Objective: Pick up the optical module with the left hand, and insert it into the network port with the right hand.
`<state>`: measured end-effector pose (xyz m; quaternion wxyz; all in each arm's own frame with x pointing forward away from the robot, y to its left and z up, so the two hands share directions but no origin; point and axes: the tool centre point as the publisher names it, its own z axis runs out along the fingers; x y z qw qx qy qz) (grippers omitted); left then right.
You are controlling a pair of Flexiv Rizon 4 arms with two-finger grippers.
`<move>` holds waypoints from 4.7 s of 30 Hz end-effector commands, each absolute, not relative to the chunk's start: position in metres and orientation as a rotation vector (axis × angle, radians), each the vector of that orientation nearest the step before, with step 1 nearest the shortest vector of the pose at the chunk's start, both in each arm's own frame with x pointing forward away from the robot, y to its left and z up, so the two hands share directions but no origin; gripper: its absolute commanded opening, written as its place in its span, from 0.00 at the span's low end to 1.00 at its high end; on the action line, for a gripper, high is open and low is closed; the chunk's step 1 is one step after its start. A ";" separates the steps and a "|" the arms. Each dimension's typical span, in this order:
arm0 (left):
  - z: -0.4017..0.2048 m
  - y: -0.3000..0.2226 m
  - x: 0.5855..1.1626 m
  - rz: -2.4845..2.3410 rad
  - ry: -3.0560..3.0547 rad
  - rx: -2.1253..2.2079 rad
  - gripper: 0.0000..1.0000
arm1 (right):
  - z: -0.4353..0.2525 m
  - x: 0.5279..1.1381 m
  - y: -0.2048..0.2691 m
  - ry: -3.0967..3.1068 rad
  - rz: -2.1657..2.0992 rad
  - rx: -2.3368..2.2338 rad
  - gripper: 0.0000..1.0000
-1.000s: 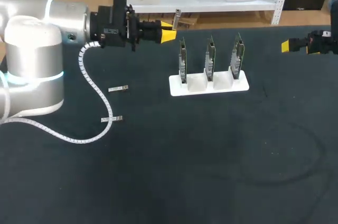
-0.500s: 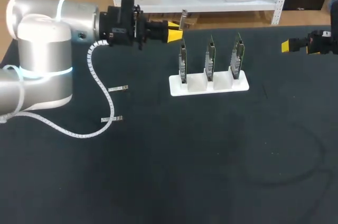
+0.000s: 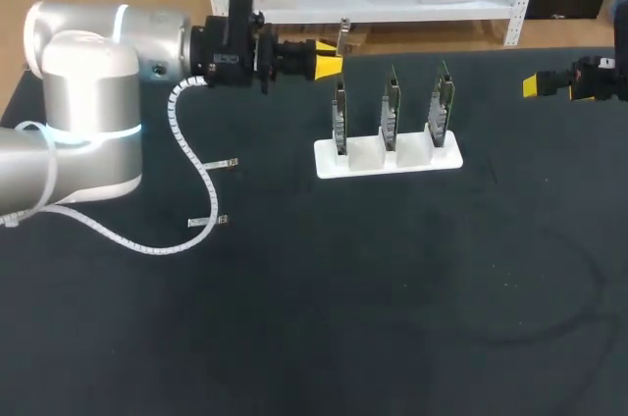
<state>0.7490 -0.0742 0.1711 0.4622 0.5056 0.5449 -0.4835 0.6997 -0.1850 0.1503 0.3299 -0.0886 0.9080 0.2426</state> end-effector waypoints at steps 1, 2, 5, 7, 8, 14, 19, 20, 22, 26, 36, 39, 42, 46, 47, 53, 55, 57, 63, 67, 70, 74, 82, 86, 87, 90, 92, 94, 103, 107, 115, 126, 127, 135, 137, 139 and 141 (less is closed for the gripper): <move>0.169 -0.073 0.741 -1.176 1.346 1.219 0.00 | 0.151 0.699 -0.185 2.376 0.632 -0.230 1.00; 0.168 -0.073 0.740 -1.175 1.348 1.219 0.00 | 0.151 0.699 -0.185 2.376 0.632 -0.230 1.00; 0.168 -0.075 0.739 -1.164 1.339 1.243 0.00 | 0.151 0.699 -0.185 2.376 0.632 -0.230 1.00; 0.169 -0.077 0.738 -1.160 1.326 1.248 0.00 | 0.151 0.699 -0.185 2.376 0.632 -0.230 1.00; 0.169 -0.077 0.738 -1.152 1.324 1.265 0.00 | 0.151 0.699 -0.185 2.376 0.632 -0.230 1.00; 0.169 -0.079 0.740 -1.156 1.320 1.268 0.00 | 0.151 0.699 -0.185 2.376 0.632 -0.230 1.00; 0.168 -0.080 0.742 -1.162 1.323 1.265 0.00 | 0.151 0.699 -0.185 2.376 0.632 -0.230 1.00; 0.167 -0.080 0.742 -1.163 1.326 1.263 0.00 | 0.151 0.699 -0.185 2.376 0.632 -0.230 1.00; 0.166 -0.079 0.743 -1.165 1.328 1.259 0.00 | 0.151 0.699 -0.185 2.376 0.632 -0.230 1.00; 0.166 -0.079 0.743 -1.164 1.331 1.257 0.00 | 0.151 0.699 -0.185 2.376 0.632 -0.230 1.00; 0.164 -0.081 0.746 -1.168 1.335 1.259 0.00 | 0.151 0.699 -0.185 2.376 0.632 -0.230 1.00; 0.163 -0.081 0.747 -1.169 1.339 1.257 0.00 | 0.151 0.699 -0.185 2.376 0.632 -0.230 1.00; 0.162 -0.081 0.749 -1.169 1.342 1.256 0.00 | 0.151 0.699 -0.185 2.376 0.632 -0.230 1.00; 0.162 -0.080 0.750 -1.165 1.346 1.253 0.00 | 0.151 0.699 -0.185 2.376 0.632 -0.230 1.00; 0.162 -0.079 0.751 -1.164 1.346 1.252 0.00 | 0.151 0.699 -0.185 2.376 0.632 -0.230 1.00; 0.162 -0.079 0.752 -1.171 1.349 1.252 0.00 | 0.151 0.699 -0.185 2.376 0.632 -0.230 1.00; 0.162 -0.079 0.752 -1.173 1.349 1.252 0.00 | 0.151 0.699 -0.185 2.376 0.632 -0.230 1.00; 0.161 -0.080 0.753 -1.177 1.353 1.251 0.00 | 0.151 0.699 -0.185 2.376 0.632 -0.230 1.00; 0.160 -0.080 0.754 -1.187 1.335 1.253 0.00 | 0.151 0.699 -0.185 2.376 0.632 -0.230 1.00; 0.160 -0.079 0.754 -1.188 1.335 1.243 0.00 | 0.151 0.699 -0.185 2.376 0.632 -0.230 1.00; 0.160 -0.079 0.754 -1.188 1.335 1.243 0.00 | 0.151 0.699 -0.185 2.376 0.632 -0.230 1.00; 0.160 -0.079 0.754 -1.188 1.335 1.243 0.00 | 0.151 0.699 -0.185 2.376 0.632 -0.230 1.00; 0.160 -0.079 0.754 -1.188 1.335 1.243 0.00 | 0.191 0.737 -0.163 2.194 0.783 -0.688 1.00; 0.160 -0.079 0.754 -1.188 1.335 1.243 0.00 | 0.207 0.739 -0.134 2.048 0.898 -1.085 1.00; 0.160 -0.079 0.754 -1.188 1.335 1.243 0.00 | 0.207 0.739 -0.127 2.036 0.910 -1.142 1.00; 0.160 -0.079 0.754 -1.188 1.335 1.243 0.00 | 0.205 0.740 -0.111 2.060 0.897 -1.163 1.00; 0.160 -0.079 0.754 -1.188 1.335 1.243 0.00 | 0.202 0.739 -0.107 2.081 0.876 -1.143 1.00; 0.160 -0.079 0.754 -1.188 1.335 1.243 0.00 | 0.200 0.740 -0.108 2.115 0.844 -1.083 1.00; 0.160 -0.079 0.754 -1.188 1.335 1.243 0.00 | 0.200 0.740 -0.108 2.115 0.844 -1.083 1.00; 0.160 -0.079 0.754 -1.188 1.335 1.243 0.00 | 0.200 0.739 -0.108 2.103 0.837 -1.118 1.00; 0.160 -0.079 0.754 -1.188 1.335 1.243 0.00 | 0.208 0.764 -0.060 1.884 0.868 -1.462 1.00; 0.160 -0.079 0.754 -1.188 1.335 1.243 0.00 | 0.212 0.775 -0.008 1.624 1.065 -1.792 1.00; 0.160 -0.079 0.754 -1.188 1.335 1.243 0.00 | 0.212 0.775 -0.003 1.611 1.081 -1.821 1.00; 0.160 -0.079 0.754 -1.188 1.335 1.243 0.00 | 0.205 0.771 0.022 1.565 1.142 -1.906 1.00; 0.160 -0.079 0.754 -1.188 1.335 1.243 0.00 | 0.202 0.771 0.028 1.566 1.140 -1.913 1.00; 0.160 -0.079 0.754 -1.188 1.335 1.243 0.00 | 0.201 0.771 0.033 1.565 1.148 -1.913 1.00; 0.160 -0.079 0.754 -1.188 1.335 1.243 0.00 | 0.201 0.770 0.038 1.566 1.154 -1.902 1.00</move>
